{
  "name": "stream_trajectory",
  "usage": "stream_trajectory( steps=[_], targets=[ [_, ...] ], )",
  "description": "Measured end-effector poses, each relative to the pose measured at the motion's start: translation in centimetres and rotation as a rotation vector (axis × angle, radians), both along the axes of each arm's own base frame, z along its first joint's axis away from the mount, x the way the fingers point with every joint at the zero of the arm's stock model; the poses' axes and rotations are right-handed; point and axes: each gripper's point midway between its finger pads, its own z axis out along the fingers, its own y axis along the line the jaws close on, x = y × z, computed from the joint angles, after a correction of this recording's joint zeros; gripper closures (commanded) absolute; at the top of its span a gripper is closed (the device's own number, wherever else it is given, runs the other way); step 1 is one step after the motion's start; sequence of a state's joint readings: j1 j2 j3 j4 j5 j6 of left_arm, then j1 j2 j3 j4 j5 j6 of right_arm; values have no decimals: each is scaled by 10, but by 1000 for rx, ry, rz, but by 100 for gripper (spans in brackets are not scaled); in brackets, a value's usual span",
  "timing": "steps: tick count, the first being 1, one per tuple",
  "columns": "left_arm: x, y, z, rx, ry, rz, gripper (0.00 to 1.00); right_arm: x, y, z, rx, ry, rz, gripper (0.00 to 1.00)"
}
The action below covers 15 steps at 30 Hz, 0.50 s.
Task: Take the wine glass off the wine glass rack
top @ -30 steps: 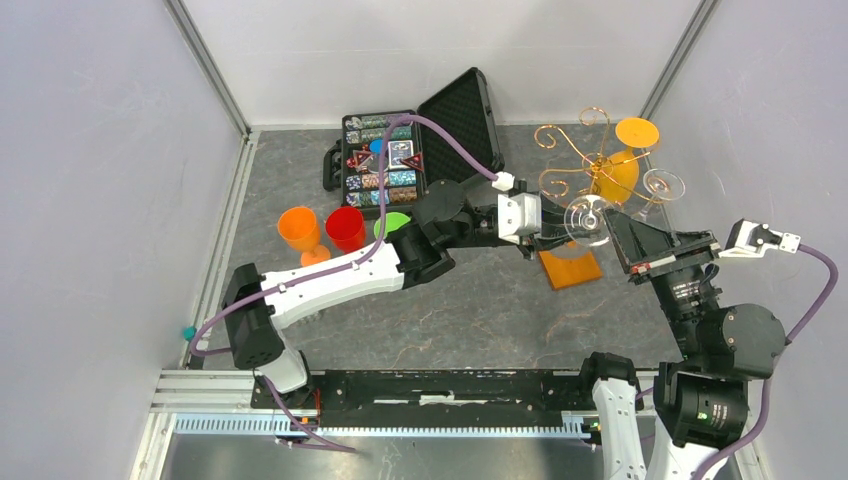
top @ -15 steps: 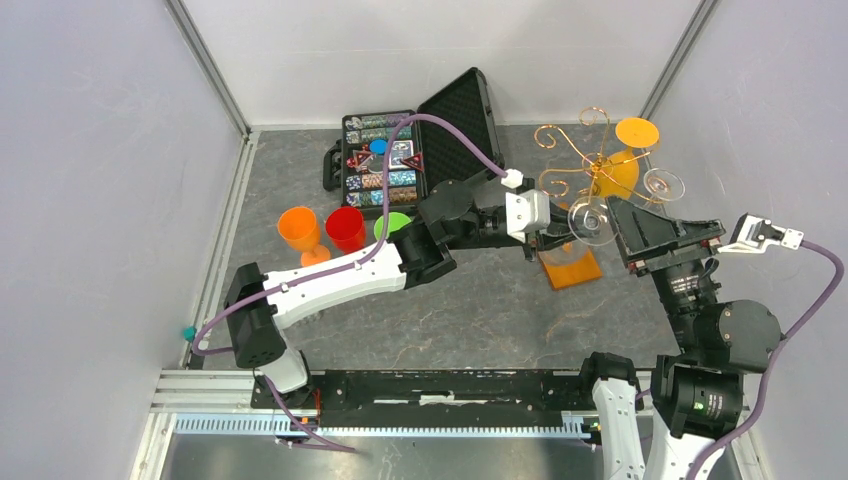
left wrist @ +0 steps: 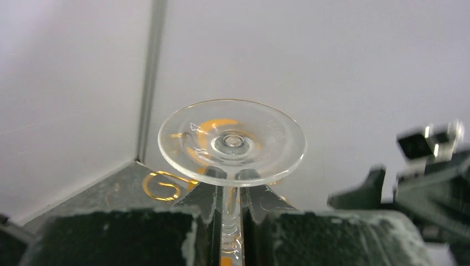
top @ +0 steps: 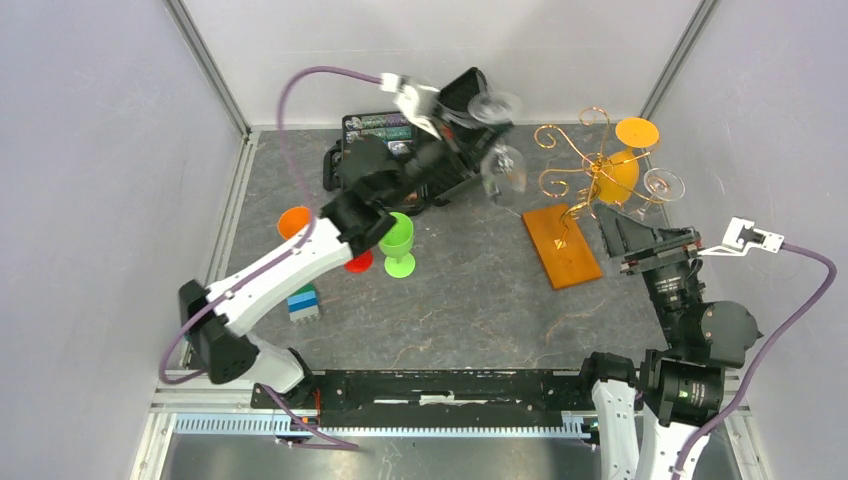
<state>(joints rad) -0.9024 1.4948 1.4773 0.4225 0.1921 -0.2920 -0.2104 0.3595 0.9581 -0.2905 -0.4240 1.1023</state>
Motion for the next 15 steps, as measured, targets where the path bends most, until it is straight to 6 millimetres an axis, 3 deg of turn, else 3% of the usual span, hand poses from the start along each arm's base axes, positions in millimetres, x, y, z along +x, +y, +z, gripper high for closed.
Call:
stream_trajectory(
  steps=[4, 8, 11, 15],
  targets=[
    [13, 64, 46, -211, 153, 97, 98, -5, 8, -3, -25, -67, 50, 2],
    [-2, 108, 80, -400, 267, 102, 98, -8, 17, 5, -22, -145, 109, 3],
    [-13, 123, 86, -508, 358, 59, 98, -16, 25, 22, -5, -216, 174, 4],
    [-6, 123, 66, -586, 488, 37, 98, -25, 37, 50, 25, -295, 277, 6]
  ],
)
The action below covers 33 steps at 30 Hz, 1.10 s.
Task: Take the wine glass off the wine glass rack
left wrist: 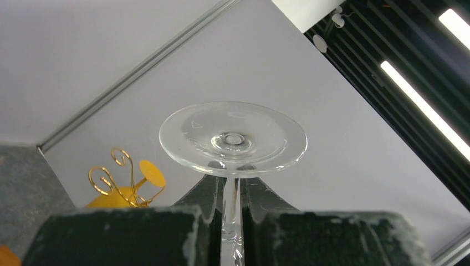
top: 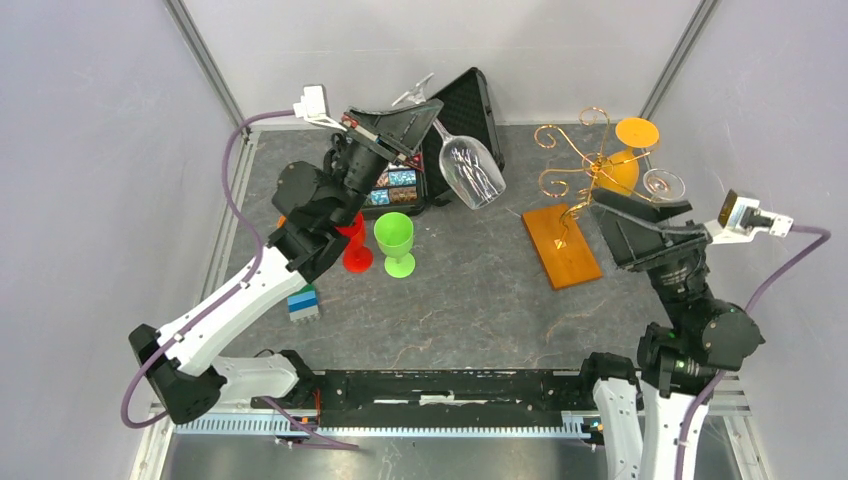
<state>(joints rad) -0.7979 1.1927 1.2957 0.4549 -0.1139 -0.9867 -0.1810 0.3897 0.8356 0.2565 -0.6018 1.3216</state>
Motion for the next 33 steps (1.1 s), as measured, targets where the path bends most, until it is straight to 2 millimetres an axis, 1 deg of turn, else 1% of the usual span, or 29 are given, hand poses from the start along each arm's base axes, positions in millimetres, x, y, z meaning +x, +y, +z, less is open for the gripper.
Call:
stream_trajectory(
  steps=[3, 6, 8, 11, 13, 15, 17, 19, 20, 22, 26, 30, 33],
  targets=[
    [12, -8, -20, -27, 86, -16, 98, 2, 6, 24, 2, -23, 61, 9],
    [23, -17, -31, -48, 140, -28, 98, 5, 11, 55, -16, -57, 107, 12],
    [28, -21, -35, -56, 161, -35, 98, 6, 13, 70, -31, -74, 125, 13],
    [39, -24, -28, -80, 171, -35, 98, 10, 15, 79, -50, -79, 140, 16],
    [48, -22, -19, -106, 169, -31, 98, 17, 16, 76, -62, -70, 150, 16],
    [56, -17, -11, -133, 160, -25, 98, 30, 17, 71, -72, -47, 160, 16],
    [65, -11, -4, -159, 150, -22, 98, 46, 19, 64, -83, -22, 173, 17],
    [74, -7, -3, -175, 148, -17, 98, 64, 24, 55, -97, 5, 191, 19],
    [79, -5, -3, -184, 150, -17, 98, 72, 30, 51, -108, 21, 206, 22],
    [88, -5, -7, -188, 159, -16, 98, 84, 49, 45, -139, 42, 248, 27],
    [106, -4, -18, -200, 187, -6, 98, 98, 85, 25, -190, 82, 286, 35],
    [114, -2, -23, -206, 202, 1, 98, 103, 100, 19, -215, 73, 262, 39],
    [113, 0, -19, -219, 187, -1, 98, 107, 111, 18, -213, 68, 249, 38]
  ],
)
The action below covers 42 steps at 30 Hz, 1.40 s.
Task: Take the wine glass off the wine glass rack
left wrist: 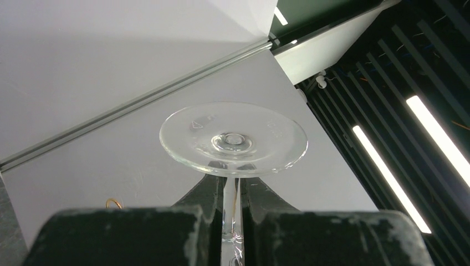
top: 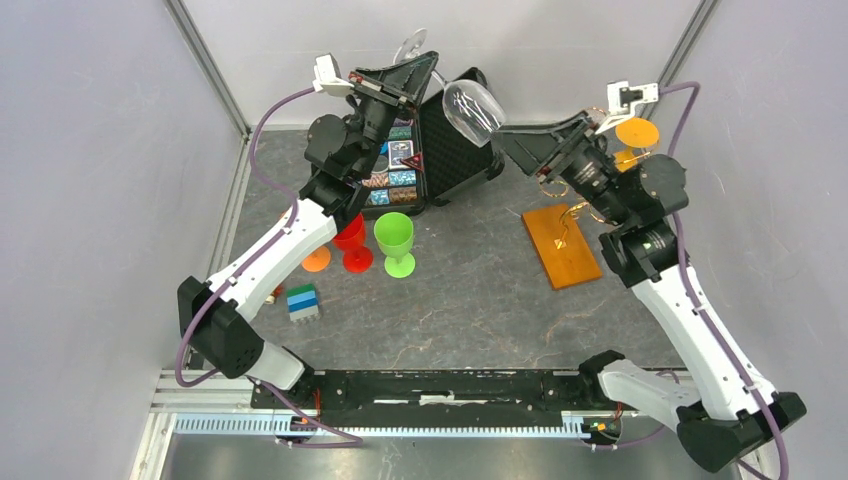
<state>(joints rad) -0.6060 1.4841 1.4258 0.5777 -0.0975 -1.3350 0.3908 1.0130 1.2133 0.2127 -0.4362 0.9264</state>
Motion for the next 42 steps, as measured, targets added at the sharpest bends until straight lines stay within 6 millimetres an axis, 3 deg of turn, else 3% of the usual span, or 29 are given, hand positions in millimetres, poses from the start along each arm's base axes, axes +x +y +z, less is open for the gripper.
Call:
stream_trajectory(
  steps=[5, 10, 18, 21, 26, 29, 31, 35, 37, 39, 42],
  targets=[
    [-4, 3, 9, -25, -35, 0, 98, 2, 22, -10, 6, 23, -11, 37],
    [-7, 5, 14, -41, -59, 0, 98, 9, 26, -20, 37, 25, -53, 44],
    [-5, 4, -9, -24, -26, -2, 98, 8, 32, -23, 106, -28, -83, 56],
    [-7, 5, -12, -25, -20, -4, 98, 4, 34, -19, 131, -50, -80, 63],
    [-20, 13, -2, -55, -47, -14, 94, -1, 36, -12, 160, -79, -76, 84],
    [-28, 18, 1, -76, -64, -22, 92, -4, 37, -8, 171, -90, -73, 90],
    [-32, 19, -1, -80, -68, -33, 92, -6, 38, -7, 171, -96, -67, 89],
    [-34, 21, -12, -86, -58, -45, 91, -7, 41, -9, 169, -98, -63, 75],
    [-36, 21, -17, -82, -54, -53, 90, -6, 42, -11, 171, -99, -68, 74],
    [-38, 20, -21, -78, -55, -61, 88, -5, 44, -13, 169, -97, -70, 75],
    [-41, 22, -25, -75, -55, -62, 82, -3, 47, -15, 165, -94, -71, 90]
  ],
)
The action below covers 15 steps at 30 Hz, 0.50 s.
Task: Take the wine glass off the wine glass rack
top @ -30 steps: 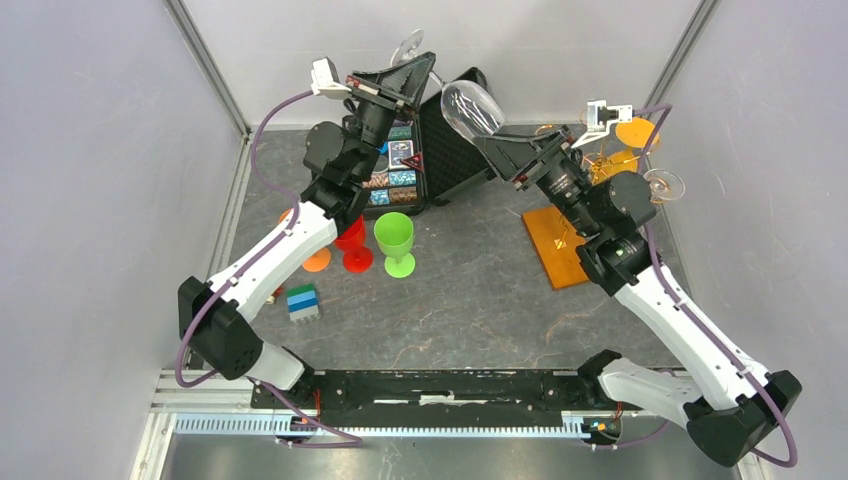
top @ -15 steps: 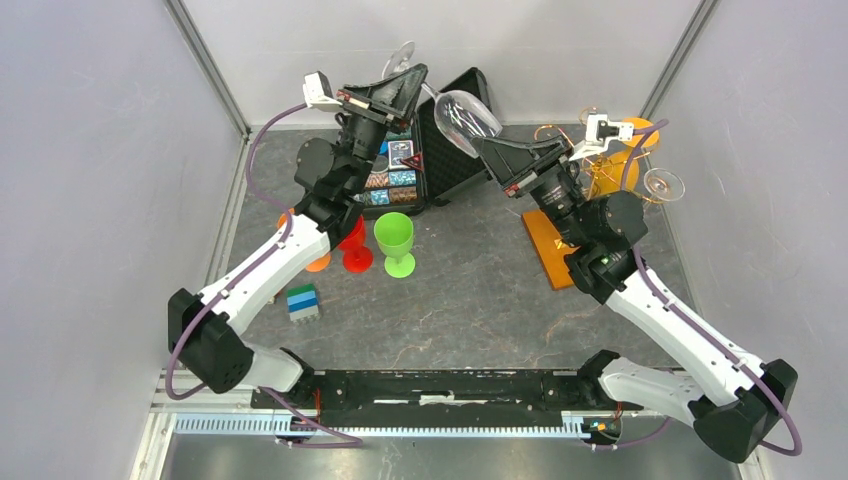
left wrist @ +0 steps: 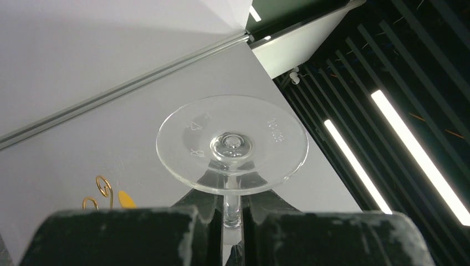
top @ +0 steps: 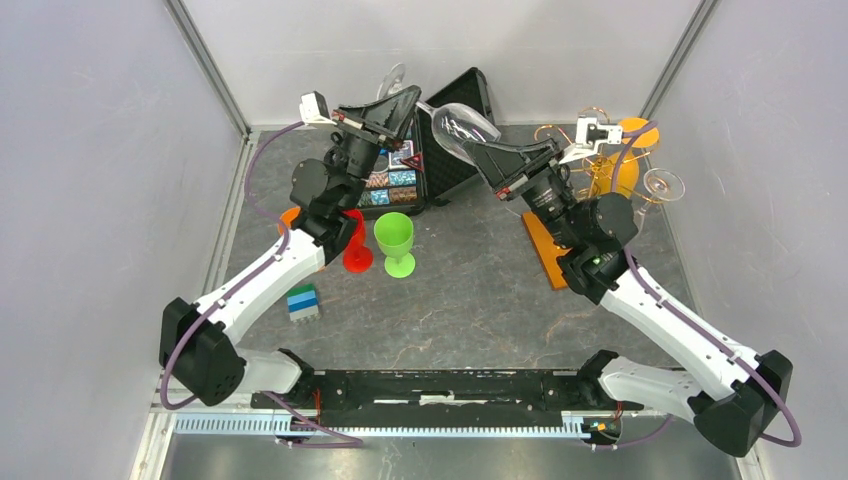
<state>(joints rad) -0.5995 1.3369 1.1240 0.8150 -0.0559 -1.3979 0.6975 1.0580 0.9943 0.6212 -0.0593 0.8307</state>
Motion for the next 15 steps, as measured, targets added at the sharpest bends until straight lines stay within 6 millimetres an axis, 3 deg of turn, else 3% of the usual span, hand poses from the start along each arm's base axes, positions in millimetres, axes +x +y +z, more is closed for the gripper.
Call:
stream_trajectory(
  steps=[2, 10, 15],
  targets=[
    [-4, 3, 0, 0, -3, 0, 76, -2, 1, 0, -1, -2, 8, 100],
    [-34, 11, -5, 50, -42, -28, 34, -14, -1, -2, -38, -19, 13, 100],
    [-54, 4, -11, 144, -101, -76, 12, -8, -4, -13, -114, -14, -39, 100]
  ],
)
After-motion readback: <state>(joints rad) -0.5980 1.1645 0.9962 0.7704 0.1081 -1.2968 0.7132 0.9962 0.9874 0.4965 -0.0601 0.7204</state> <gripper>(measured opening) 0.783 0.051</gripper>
